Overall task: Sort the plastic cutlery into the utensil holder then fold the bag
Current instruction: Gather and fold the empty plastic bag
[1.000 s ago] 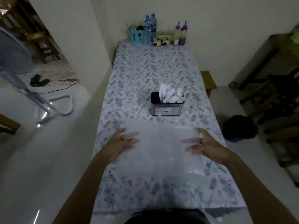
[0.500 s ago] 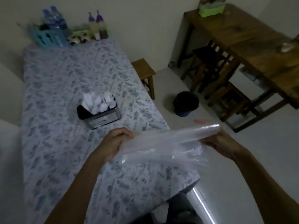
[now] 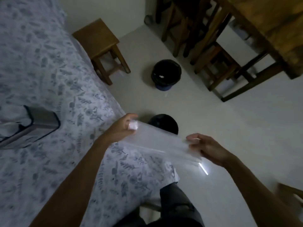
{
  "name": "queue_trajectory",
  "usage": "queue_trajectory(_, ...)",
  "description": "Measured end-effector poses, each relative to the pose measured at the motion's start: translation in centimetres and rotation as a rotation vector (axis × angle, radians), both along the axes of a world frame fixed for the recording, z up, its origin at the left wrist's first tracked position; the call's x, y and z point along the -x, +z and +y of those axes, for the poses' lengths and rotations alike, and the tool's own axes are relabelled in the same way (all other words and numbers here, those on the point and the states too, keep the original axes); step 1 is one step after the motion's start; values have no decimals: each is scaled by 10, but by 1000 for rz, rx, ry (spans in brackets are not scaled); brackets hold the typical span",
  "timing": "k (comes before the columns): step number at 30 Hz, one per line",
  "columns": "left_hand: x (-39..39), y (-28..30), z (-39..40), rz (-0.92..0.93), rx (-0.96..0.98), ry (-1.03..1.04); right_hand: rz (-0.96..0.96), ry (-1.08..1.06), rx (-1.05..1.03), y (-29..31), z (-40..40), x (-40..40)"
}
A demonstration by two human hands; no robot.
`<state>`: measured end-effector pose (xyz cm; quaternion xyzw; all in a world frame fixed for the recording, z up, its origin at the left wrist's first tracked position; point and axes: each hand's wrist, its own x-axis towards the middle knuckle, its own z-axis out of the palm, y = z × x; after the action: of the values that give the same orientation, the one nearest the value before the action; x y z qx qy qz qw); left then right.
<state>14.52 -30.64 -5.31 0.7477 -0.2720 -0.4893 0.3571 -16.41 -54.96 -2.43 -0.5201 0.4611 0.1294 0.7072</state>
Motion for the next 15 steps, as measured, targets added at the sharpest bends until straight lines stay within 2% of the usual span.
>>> queue_trajectory(3,25,-41,-20,-644,-134,-71,2,-75,186,-32,-29,-4)
queue_trajectory(4,38,-50,-21,-786,-194,-151,32,-73,256,-41,-35,-9)
queue_trajectory(6,58,-58,-20,-908,-273,-296,135,-19,437,-64,-40,-21)
queue_trajectory(9,62,-69,-14,-1013,-287,-337,261,155,670,-99,-34,-48)
queue_trajectory(15,60,-72,-15,-1121,-257,-327,367,204,553,-164,-13,-78)
